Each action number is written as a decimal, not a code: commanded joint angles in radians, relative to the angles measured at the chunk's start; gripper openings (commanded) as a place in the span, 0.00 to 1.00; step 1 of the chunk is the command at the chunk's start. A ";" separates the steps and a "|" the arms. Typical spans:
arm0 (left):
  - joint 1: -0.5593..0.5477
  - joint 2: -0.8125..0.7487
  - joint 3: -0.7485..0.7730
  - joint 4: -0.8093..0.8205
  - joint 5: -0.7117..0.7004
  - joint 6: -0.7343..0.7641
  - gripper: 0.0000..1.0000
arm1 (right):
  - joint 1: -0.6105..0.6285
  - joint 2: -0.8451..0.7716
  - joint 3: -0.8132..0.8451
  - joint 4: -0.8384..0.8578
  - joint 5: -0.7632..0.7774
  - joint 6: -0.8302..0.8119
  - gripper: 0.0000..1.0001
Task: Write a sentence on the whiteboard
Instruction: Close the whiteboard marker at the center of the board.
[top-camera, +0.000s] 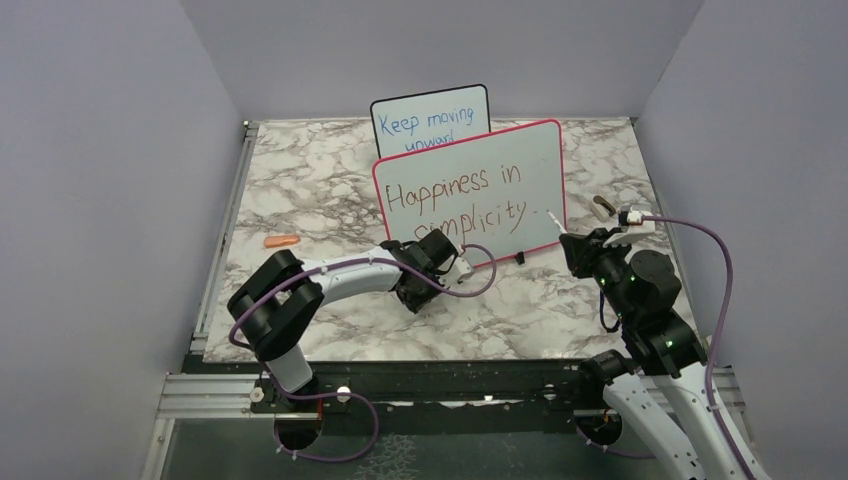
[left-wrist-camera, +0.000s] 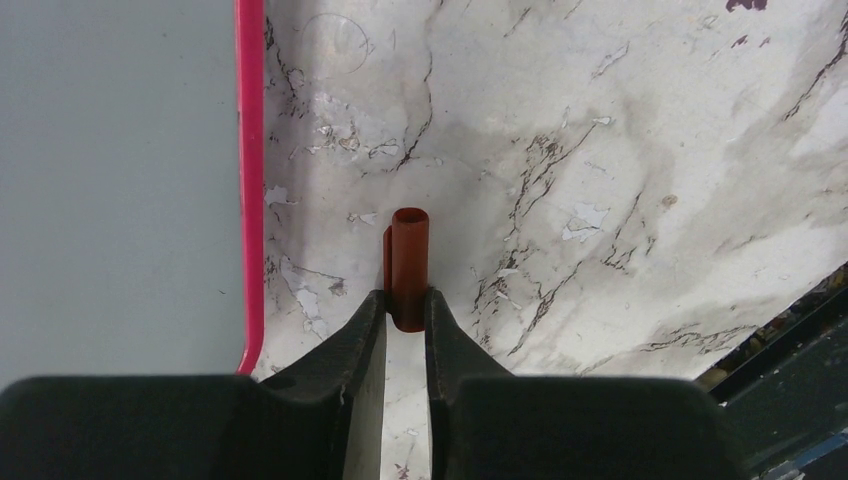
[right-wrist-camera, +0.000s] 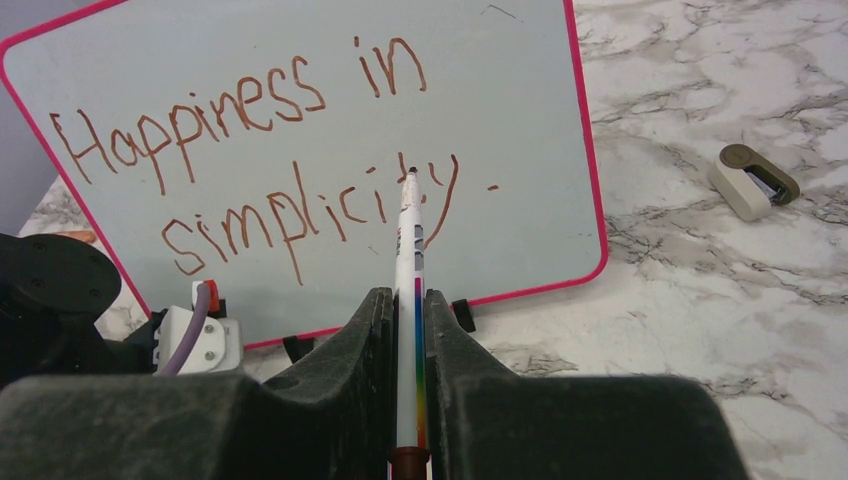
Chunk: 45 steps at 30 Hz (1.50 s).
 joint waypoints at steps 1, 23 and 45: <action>-0.005 -0.054 -0.025 0.020 0.034 0.000 0.10 | -0.003 0.001 0.018 -0.029 -0.038 -0.003 0.01; -0.107 -0.564 -0.101 0.134 -0.196 0.275 0.00 | -0.003 0.174 0.157 -0.125 -0.615 -0.082 0.01; -0.221 -0.646 -0.154 0.281 -0.208 0.573 0.00 | -0.003 0.371 0.213 -0.082 -1.019 -0.092 0.01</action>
